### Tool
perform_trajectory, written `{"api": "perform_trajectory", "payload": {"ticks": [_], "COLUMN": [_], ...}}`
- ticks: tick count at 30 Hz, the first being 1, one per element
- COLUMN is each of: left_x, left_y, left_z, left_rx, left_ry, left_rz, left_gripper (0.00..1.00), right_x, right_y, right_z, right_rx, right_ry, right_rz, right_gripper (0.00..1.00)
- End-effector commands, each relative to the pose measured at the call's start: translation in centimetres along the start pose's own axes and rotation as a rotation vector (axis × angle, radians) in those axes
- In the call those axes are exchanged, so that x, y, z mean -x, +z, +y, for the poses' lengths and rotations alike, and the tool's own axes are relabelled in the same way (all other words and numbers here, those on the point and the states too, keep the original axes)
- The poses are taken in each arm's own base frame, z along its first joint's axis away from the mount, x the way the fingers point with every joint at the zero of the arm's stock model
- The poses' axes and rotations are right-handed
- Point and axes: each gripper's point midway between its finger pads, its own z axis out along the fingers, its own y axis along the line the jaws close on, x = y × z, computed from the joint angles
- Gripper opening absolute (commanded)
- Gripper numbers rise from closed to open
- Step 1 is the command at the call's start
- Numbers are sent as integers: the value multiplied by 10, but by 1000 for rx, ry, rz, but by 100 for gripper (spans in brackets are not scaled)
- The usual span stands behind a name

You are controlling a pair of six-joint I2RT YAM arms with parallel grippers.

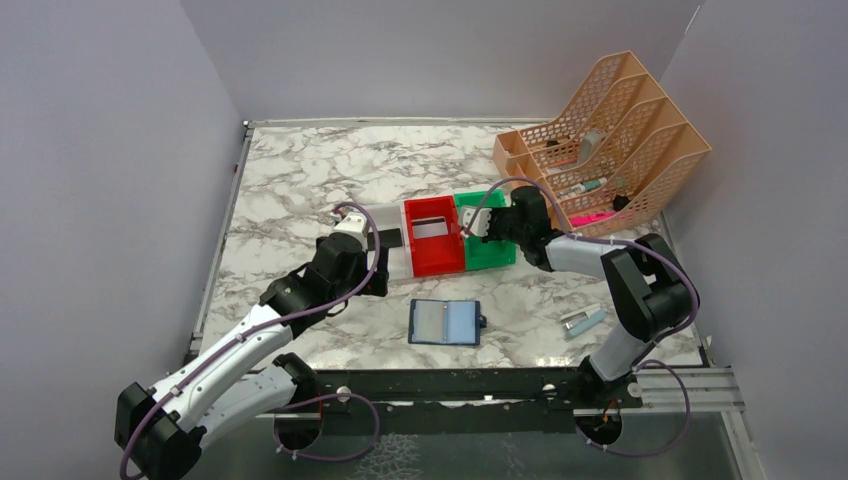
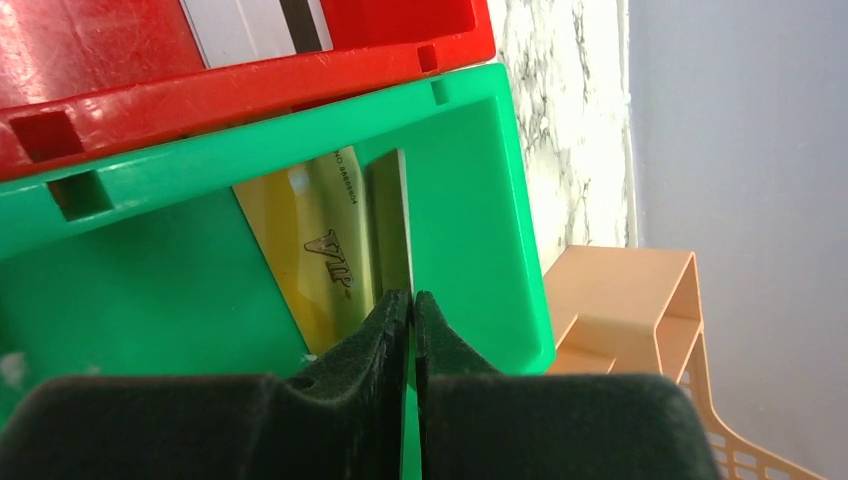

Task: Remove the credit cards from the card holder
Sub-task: Place the credit card in the storage box.

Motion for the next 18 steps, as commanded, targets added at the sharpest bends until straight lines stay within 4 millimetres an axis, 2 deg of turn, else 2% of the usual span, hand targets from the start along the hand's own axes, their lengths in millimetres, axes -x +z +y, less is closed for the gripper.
{"api": "perform_trajectory", "payload": {"ticks": [1,8,18], "left_x": [10,12,14], "left_y": [-4,-5,-7], "left_z": [-6,-7,-6], "left_rx": [-37,-46,-43], "left_ry": [4,7,4], "left_rz": [-39,-45,-55], "left_gripper": [99,99,99], "right_x": [-4,-7,-12], "right_y": [8,11,-2], "right_z": [3,15,8], "right_rx": [-1,22,7], "right_ry": [-59,-48,-2], "right_rz": [-18,-28,34], "right_gripper": [12,12,16]}}
